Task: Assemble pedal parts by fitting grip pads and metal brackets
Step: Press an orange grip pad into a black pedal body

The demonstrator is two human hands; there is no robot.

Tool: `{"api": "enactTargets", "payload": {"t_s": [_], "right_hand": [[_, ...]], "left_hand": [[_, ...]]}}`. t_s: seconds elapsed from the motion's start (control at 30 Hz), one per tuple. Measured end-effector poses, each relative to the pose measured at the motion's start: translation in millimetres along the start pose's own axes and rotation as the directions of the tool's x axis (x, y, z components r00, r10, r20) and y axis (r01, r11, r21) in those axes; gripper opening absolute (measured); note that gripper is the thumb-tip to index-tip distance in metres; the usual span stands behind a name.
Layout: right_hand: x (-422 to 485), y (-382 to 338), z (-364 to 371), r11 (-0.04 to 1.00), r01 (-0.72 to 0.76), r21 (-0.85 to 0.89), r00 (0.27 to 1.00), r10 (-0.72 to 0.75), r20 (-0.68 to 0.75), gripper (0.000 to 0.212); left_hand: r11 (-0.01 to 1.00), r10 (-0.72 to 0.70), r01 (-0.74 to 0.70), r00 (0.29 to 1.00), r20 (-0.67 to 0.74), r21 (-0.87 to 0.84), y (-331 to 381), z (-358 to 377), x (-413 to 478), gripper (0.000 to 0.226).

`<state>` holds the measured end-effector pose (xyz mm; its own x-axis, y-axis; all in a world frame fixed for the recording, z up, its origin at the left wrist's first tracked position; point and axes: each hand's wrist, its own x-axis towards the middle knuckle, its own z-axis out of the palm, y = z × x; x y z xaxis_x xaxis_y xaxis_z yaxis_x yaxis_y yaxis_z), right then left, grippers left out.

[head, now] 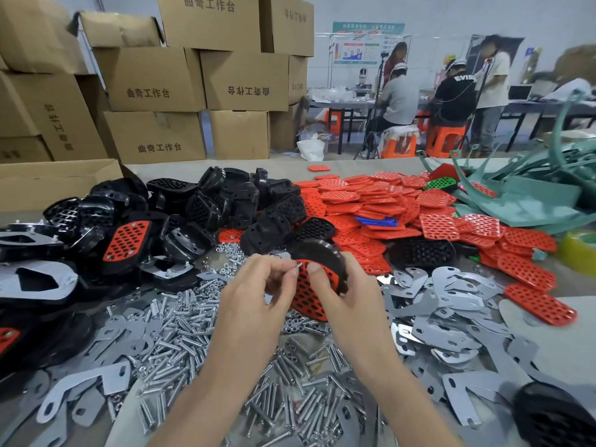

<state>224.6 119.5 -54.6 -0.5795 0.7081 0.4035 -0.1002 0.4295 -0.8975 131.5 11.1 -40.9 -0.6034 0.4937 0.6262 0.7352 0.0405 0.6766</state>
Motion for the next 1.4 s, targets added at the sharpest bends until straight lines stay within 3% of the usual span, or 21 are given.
{"api": "enactTargets", "payload": {"t_s": [0.1, 0.2, 0.4, 0.7, 0.9, 1.0, 1.1, 1.23, 1.4], "right_hand": [[-2.6, 2.3, 1.1, 0.984, 0.081, -0.159, 0.997, -0.083, -0.001, 0.014], [-3.1, 1.7, 1.7, 0.969, 0.115, -0.22, 0.993, -0.118, -0.001, 0.023], [-2.3, 1.6, -0.1, 0.993, 0.082, -0.09, 0.997, -0.082, 0.004, 0.023], [-3.1, 2.0, -0.1, 0.992, 0.072, -0.107, 0.997, -0.069, 0.032, 0.036], [-3.4, 1.2, 0.8, 0.992, 0.06, -0.107, 0.997, -0.055, 0.045, 0.036], [-3.1, -1.1, 0.7, 0.994, 0.054, -0.09, 0.997, -0.048, 0.066, 0.039], [-3.2, -2.4, 0.1, 0.998, 0.04, -0.047, 0.995, -0.036, 0.088, 0.036], [-6.3, -4.8, 1.9, 0.997, 0.07, -0.036, 0.989, -0.065, 0.133, 0.021], [-4.6, -7.7, 2.0, 0.997, 0.018, 0.077, 0.991, -0.028, 0.134, 0.019]], "left_hand": [[0.992, 0.025, -0.025, 1.0, 0.005, 0.12, 0.4, 0.8, -1.7, 0.005], [0.997, -0.052, 0.051, 0.999, 0.011, 0.065, -0.1, 1.5, -1.0, 0.005], [0.937, -0.234, 0.249, 0.968, 0.091, -0.243, 1.0, -0.3, -0.1, 0.011], [0.843, -0.298, 0.352, 0.935, 0.19, -0.406, 1.2, -4.9, 5.3, 0.018], [0.848, -0.293, 0.345, 0.938, 0.186, -0.403, -1.7, -4.6, 8.0, 0.017], [0.837, -0.311, 0.362, 0.932, 0.187, -0.41, -6.5, -5.8, 10.1, 0.03], [0.805, -0.306, 0.405, 0.91, 0.282, -0.434, -8.0, -4.8, 9.3, 0.042], [0.829, -0.257, 0.372, 0.917, 0.307, -0.418, -7.5, -6.6, 10.0, 0.04], [0.841, -0.231, 0.35, 0.922, 0.311, -0.413, -2.7, -6.9, 10.3, 0.028]]}}
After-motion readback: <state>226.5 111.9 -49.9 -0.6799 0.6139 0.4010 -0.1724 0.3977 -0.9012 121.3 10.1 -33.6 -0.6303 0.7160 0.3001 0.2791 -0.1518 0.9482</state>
